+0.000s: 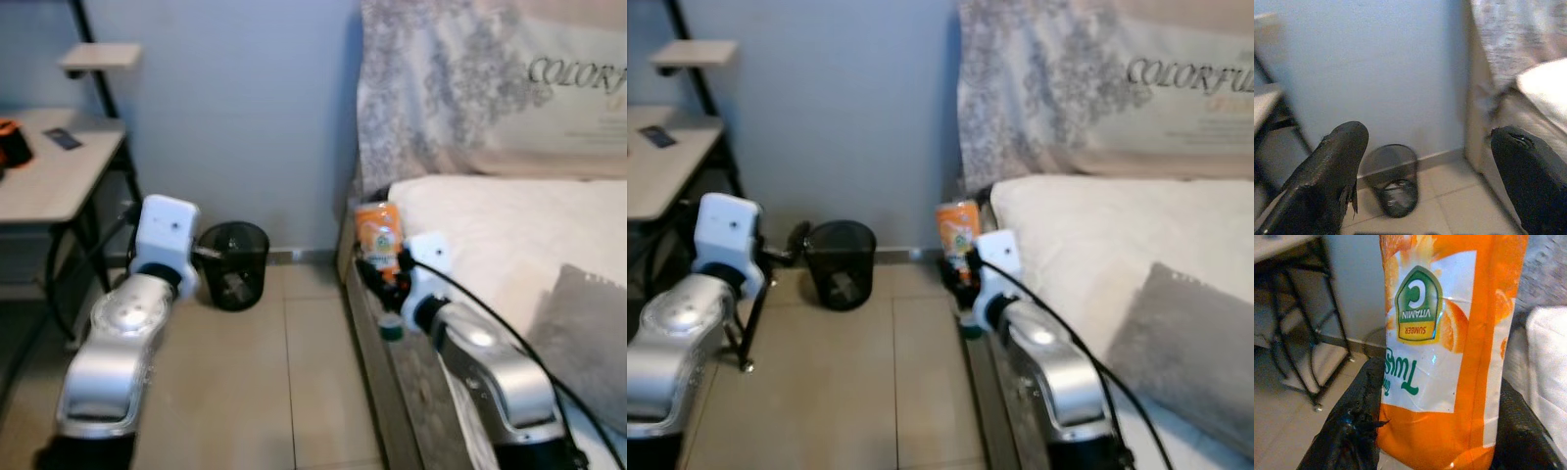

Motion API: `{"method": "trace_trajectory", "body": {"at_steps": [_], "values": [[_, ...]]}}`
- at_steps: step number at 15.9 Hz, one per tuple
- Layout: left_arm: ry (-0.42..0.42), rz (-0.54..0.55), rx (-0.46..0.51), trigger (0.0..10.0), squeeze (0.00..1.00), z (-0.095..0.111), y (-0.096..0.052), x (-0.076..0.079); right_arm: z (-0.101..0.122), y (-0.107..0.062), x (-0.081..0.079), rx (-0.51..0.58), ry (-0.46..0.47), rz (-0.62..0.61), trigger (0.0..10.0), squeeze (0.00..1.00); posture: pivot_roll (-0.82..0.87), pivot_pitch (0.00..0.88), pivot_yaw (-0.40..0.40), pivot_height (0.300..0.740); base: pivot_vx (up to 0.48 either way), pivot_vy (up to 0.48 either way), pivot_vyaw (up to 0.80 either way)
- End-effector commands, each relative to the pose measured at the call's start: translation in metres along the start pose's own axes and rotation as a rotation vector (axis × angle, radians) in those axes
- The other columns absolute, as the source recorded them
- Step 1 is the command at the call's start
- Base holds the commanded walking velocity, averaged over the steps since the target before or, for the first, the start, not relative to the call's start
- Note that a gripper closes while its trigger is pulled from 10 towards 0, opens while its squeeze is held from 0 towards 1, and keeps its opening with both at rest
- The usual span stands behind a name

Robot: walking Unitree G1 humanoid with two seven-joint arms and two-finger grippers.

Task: Clean up the room

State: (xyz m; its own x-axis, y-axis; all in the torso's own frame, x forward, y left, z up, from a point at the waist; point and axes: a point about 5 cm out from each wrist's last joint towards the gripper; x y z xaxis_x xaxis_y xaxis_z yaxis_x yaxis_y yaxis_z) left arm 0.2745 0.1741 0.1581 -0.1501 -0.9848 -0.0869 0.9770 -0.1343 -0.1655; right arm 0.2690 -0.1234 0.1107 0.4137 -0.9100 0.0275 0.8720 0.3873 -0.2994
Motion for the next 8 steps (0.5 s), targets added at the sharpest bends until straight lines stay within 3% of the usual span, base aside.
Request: {"method": "trace_trajectory", "body": {"at_steps": [1,8], "values": [[0.015,0.014,0.008,10.0,0.00,0.0025,-0.0003,-0.0039,0.0041,0.0005,0.0023,0.013,-0.001,-0.010,10.0,0.00,-0.10,0.000,-0.049,0.740,0.334,0.000,0.00],[0.020,0.008,0.006,10.0,0.00,0.0028,0.0000,-0.0033,0.0040,0.0012,0.0015,0.012,0.010,-0.005,10.0,0.00,-0.09,0.000,-0.050,0.740,0.334,0.000,0.00]]}}
Point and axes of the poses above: a point about 5 cm out from each wrist's last joint towards the gripper, its own y axis pointing out of the wrist towards the gripper, its own z axis along the axis of the wrist's last joint, x = y × z, and after that the axes turned 7 degrees about -y, right-handed
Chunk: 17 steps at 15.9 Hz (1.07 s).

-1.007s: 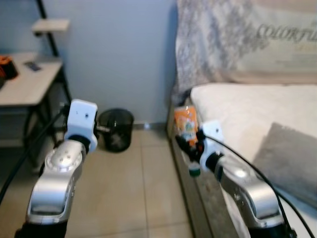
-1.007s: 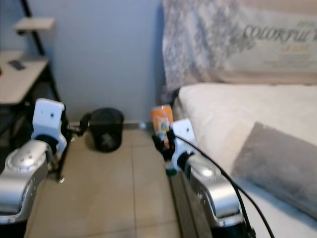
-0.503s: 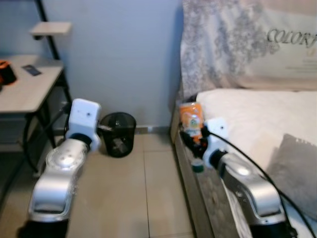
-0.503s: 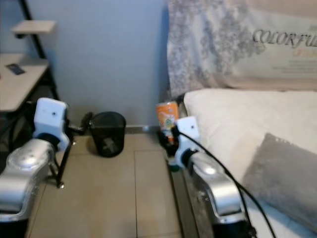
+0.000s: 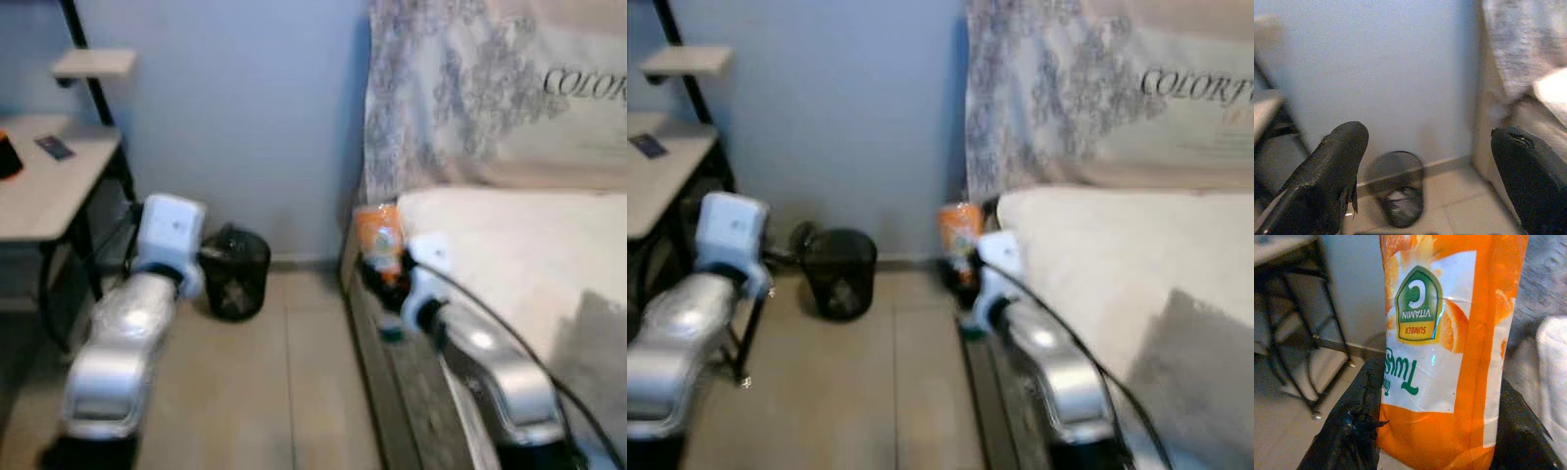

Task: Clean up the room

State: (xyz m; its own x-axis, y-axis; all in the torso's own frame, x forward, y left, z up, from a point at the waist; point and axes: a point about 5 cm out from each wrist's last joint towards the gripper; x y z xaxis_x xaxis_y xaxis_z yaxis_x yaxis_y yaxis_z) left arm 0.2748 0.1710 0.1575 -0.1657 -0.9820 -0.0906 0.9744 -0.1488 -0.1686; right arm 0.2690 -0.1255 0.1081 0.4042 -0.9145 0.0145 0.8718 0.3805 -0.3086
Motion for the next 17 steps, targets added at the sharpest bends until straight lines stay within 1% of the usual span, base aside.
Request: {"method": "trace_trajectory", "body": {"at_steps": [1,17], "values": [[0.014,0.022,0.008,10.0,0.00,0.0030,-0.0008,-0.0064,0.0066,0.0014,-0.0007,0.021,-0.002,0.004,10.0,0.00,-0.09,0.000,-0.050,0.740,0.334,0.000,0.00],[0.010,0.013,-0.006,10.0,0.00,0.0002,-0.0004,-0.0046,0.0082,0.0024,-0.0006,0.023,-0.002,0.001,10.0,0.00,-0.10,0.000,-0.051,0.740,0.327,0.000,0.00]]}}
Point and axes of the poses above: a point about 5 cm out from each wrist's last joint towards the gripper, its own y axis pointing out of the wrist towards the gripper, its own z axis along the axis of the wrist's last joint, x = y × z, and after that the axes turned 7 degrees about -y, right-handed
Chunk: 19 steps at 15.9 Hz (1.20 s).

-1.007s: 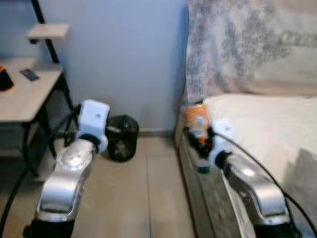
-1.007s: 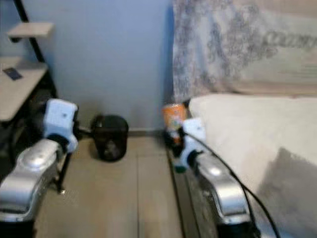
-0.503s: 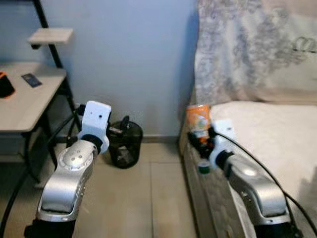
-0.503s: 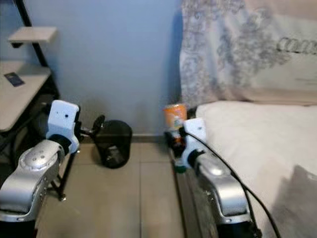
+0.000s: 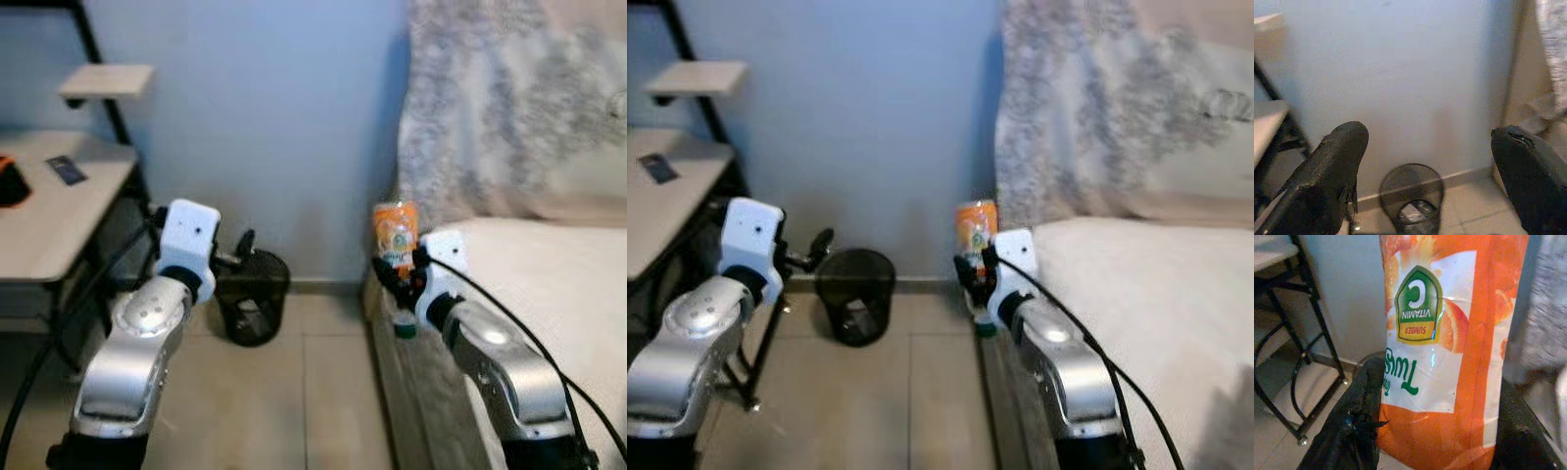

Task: Clean up the room

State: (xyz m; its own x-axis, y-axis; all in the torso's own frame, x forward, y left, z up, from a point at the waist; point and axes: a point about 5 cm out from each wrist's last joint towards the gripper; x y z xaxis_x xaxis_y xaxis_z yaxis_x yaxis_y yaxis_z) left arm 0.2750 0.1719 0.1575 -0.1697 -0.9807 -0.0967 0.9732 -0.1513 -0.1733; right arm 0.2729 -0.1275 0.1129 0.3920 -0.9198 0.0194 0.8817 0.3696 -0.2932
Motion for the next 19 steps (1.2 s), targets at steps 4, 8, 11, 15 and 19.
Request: {"method": "trace_trajectory", "body": {"at_steps": [4,8,11,15,19], "values": [[0.000,0.015,-0.005,10.0,0.00,-0.0006,-0.0010,-0.0037,0.0040,0.0007,-0.0042,0.012,-0.005,0.018,10.0,0.00,-0.10,0.000,-0.050,0.740,0.317,0.000,0.00],[-0.002,0.018,-0.007,10.0,0.00,-0.0011,-0.0014,-0.0050,0.0045,0.0007,-0.0046,0.015,-0.006,0.020,10.0,0.00,-0.10,0.000,-0.049,0.740,0.312,0.000,0.00],[-0.003,0.019,-0.013,10.0,0.00,-0.0029,-0.0019,-0.0053,0.0038,0.0004,-0.0045,0.011,-0.008,0.025,10.0,0.00,-0.10,0.000,-0.049,0.740,0.310,0.000,0.00],[-0.003,0.015,-0.018,10.0,0.00,-0.0038,-0.0023,-0.0050,0.0031,0.0006,-0.0059,0.000,-0.036,0.041,10.0,0.00,-0.10,0.000,-0.044,0.740,0.310,0.000,0.00],[0.000,0.011,-0.017,10.0,0.00,-0.0033,-0.0014,-0.0041,0.0009,0.0018,-0.0038,-0.018,-0.067,0.037,10.0,0.00,-0.10,0.000,-0.042,0.740,0.309,0.000,0.60]]}}
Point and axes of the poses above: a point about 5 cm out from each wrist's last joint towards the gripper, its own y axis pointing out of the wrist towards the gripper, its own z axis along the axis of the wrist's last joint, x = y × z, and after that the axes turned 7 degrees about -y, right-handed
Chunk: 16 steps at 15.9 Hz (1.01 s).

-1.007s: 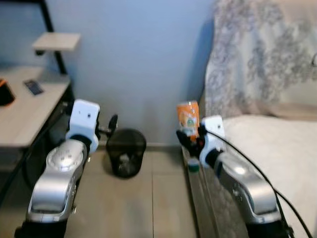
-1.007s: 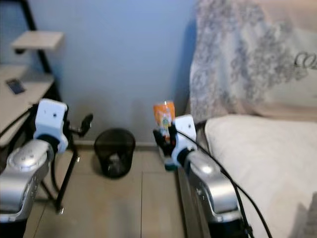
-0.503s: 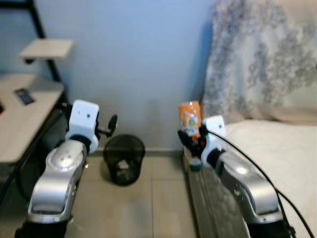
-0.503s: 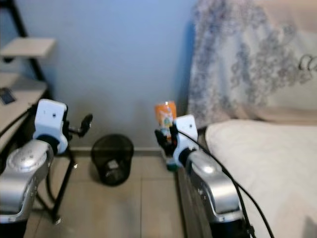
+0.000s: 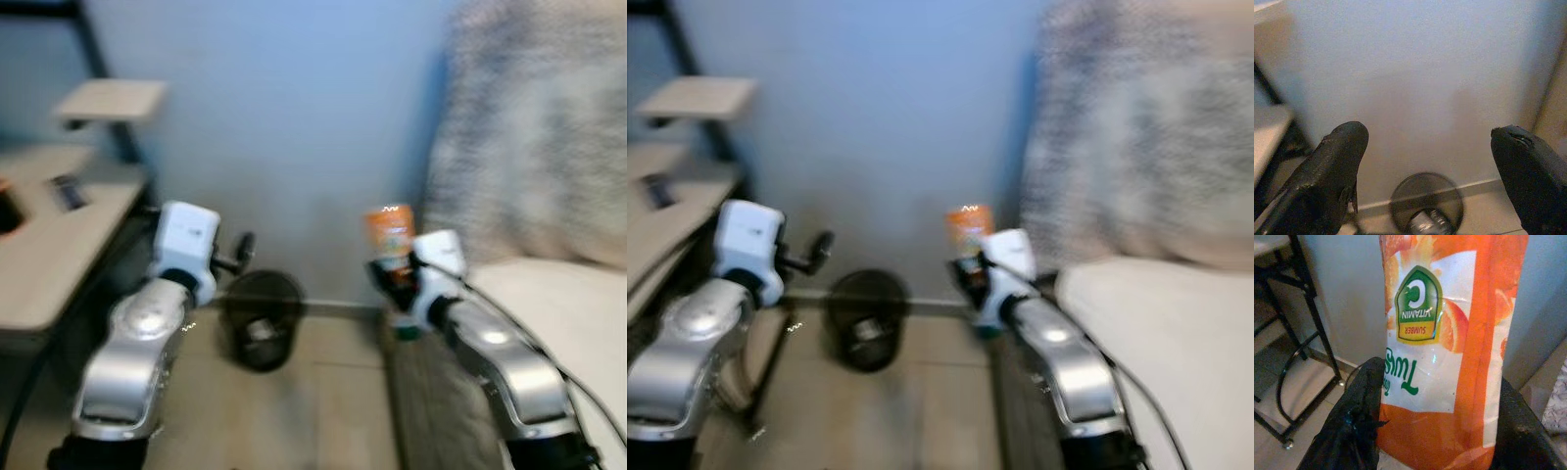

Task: Clean up the room

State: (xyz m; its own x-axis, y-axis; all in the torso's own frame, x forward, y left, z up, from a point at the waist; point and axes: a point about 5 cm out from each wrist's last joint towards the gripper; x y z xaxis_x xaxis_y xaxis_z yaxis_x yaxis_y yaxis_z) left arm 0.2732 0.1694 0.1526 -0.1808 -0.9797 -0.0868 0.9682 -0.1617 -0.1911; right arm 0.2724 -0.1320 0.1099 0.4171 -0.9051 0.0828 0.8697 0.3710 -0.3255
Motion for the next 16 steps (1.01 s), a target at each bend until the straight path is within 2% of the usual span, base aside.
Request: {"method": "trace_trajectory", "body": {"at_steps": [1,11,16], "values": [[0.008,0.024,0.000,10.0,0.00,0.0016,-0.0008,-0.0075,0.0052,0.0031,-0.0074,0.017,0.000,0.028,10.0,0.00,-0.10,0.000,-0.042,0.740,0.311,0.000,0.61],[0.008,0.024,0.002,10.0,0.00,0.0024,0.0004,-0.0076,0.0047,0.0044,-0.0100,0.015,-0.025,0.051,10.0,0.00,-0.10,0.000,-0.040,0.740,0.307,0.000,0.00],[0.012,0.018,-0.002,10.0,0.00,0.0017,0.0003,-0.0064,0.0009,0.0057,-0.0080,0.001,-0.036,0.023,10.0,0.00,-0.10,0.000,-0.043,0.740,0.302,0.000,0.00]]}}
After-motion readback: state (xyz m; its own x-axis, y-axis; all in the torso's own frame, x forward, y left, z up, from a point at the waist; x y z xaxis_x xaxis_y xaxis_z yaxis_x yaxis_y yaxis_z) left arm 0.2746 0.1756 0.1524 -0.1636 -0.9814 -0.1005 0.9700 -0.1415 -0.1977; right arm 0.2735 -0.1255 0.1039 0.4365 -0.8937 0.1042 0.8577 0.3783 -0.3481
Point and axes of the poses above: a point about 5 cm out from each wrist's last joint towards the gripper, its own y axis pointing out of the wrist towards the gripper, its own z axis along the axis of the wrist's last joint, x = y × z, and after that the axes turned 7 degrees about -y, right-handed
